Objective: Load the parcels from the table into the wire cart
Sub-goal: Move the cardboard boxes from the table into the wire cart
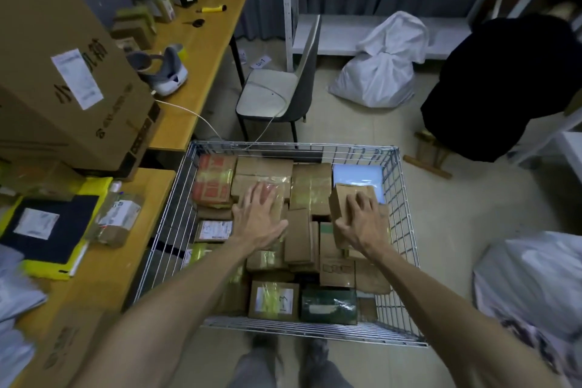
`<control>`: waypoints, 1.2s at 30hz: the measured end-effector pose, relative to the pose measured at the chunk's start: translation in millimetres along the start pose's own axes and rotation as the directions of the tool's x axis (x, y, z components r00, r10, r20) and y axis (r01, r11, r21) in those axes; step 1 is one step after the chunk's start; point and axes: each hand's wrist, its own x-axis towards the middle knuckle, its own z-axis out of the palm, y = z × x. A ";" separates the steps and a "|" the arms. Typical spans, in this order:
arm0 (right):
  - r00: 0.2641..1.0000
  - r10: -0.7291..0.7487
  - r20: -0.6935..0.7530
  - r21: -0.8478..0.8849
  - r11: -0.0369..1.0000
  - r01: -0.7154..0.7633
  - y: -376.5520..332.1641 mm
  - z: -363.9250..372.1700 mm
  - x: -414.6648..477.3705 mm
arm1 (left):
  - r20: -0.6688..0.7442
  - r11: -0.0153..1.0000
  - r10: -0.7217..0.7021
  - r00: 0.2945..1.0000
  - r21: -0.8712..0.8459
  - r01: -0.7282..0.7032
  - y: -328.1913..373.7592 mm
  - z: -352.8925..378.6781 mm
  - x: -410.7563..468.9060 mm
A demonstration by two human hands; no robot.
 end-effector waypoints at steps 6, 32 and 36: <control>0.987 0.082 0.137 0.015 0.996 -0.085 7.1 66.7 20.9 | 0.116 0.999 -0.044 0.992 -0.006 0.045 -29.7 55.8 42.3; 0.920 0.261 0.291 -0.248 0.950 -0.191 -4.4 259.7 103.2 | 0.226 0.999 -0.018 0.974 -0.030 0.026 -103.7 249.3 175.0; 0.911 0.256 0.323 -0.210 0.958 -0.195 -2.0 269.5 102.6 | 0.198 1.000 0.001 0.980 -0.020 0.003 -106.9 256.5 170.1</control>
